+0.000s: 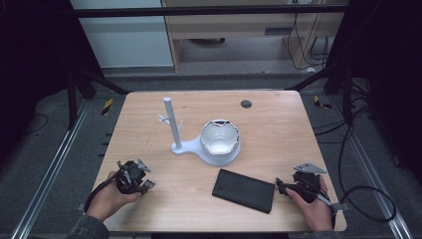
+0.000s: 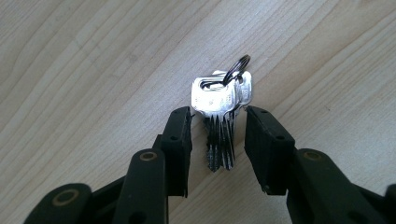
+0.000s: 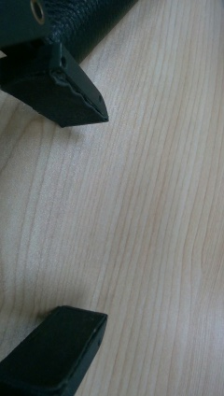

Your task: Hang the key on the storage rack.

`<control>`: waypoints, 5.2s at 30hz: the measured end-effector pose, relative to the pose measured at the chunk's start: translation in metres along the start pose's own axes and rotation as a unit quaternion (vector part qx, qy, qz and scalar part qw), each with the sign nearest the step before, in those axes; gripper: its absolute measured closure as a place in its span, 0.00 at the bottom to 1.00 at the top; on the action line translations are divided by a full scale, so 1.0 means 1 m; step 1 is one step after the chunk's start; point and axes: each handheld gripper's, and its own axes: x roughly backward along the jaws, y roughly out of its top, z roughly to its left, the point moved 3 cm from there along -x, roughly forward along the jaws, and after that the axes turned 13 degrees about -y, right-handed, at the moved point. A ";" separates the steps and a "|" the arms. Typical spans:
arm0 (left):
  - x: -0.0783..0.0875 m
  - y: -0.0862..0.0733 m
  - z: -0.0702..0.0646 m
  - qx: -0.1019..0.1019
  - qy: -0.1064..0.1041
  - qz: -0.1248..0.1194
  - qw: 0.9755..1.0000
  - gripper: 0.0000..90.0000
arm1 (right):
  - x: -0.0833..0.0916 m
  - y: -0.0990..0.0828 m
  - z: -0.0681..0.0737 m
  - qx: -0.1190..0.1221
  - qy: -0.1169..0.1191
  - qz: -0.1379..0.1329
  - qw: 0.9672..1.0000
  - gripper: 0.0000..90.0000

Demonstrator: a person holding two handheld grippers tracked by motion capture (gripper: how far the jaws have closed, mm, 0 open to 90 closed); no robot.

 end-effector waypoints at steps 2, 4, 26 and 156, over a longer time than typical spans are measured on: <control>0.000 0.002 -0.001 -0.002 0.001 0.002 1.000 0.69 | 0.000 0.000 0.001 0.001 0.000 -0.001 1.000 0.06; -0.001 0.002 0.000 -0.001 0.005 0.005 1.000 0.71 | 0.000 0.000 0.001 0.004 0.000 -0.001 1.000 0.06; 0.005 0.001 0.005 -0.005 -0.001 0.001 1.000 0.94 | 0.000 0.000 0.004 0.010 0.005 -0.002 1.000 0.06; 0.170 0.156 0.012 -0.072 0.025 -0.057 0.995 0.97 | -0.001 0.002 0.004 0.011 0.007 -0.002 1.000 0.05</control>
